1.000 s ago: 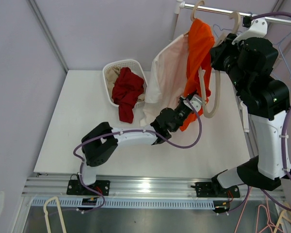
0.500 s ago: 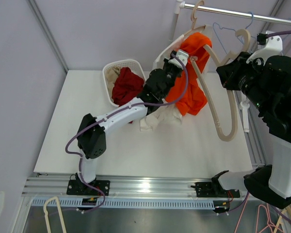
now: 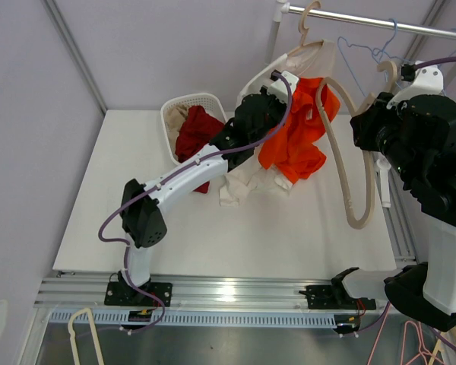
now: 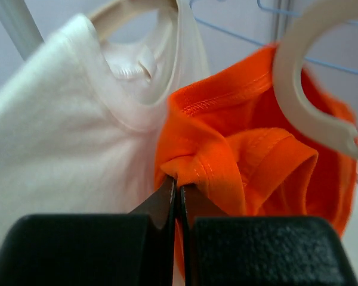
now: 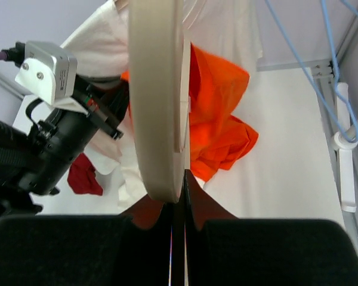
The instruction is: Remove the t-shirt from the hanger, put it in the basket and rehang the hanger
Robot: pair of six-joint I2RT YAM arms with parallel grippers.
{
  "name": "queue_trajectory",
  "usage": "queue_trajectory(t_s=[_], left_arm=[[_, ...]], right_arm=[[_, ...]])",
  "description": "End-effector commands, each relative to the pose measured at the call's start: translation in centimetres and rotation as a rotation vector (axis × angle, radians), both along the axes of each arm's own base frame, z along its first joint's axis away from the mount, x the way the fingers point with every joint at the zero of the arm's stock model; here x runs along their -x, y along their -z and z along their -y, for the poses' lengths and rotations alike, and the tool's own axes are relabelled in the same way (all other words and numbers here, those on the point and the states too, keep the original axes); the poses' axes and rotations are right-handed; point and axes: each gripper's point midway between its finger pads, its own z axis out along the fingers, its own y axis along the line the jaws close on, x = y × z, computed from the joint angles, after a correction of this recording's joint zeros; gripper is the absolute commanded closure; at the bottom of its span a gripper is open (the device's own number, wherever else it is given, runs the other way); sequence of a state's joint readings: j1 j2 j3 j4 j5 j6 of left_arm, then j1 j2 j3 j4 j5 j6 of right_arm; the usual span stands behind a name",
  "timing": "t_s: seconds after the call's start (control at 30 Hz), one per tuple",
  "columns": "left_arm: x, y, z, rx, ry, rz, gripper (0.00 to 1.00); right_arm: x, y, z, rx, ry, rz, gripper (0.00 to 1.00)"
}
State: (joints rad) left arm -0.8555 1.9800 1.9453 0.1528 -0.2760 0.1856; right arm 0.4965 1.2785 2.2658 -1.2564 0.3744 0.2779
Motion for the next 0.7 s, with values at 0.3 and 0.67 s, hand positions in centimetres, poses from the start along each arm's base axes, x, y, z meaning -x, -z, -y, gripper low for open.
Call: queue_trajectory(t_s=[0.3, 0.67], left_arm=[[4.6, -4.6, -3.7, 0.024, 0.046, -0.127, 0.99], [13.9, -16.7, -7.9, 0.168, 0.275, -0.049, 0.99]], right_arm=[[-1.3, -4.7, 1.2, -0.040, 0.090, 0.183, 1.00], [-9.4, -4.4, -0.1, 0.056, 0.148, 0.231, 1.00]])
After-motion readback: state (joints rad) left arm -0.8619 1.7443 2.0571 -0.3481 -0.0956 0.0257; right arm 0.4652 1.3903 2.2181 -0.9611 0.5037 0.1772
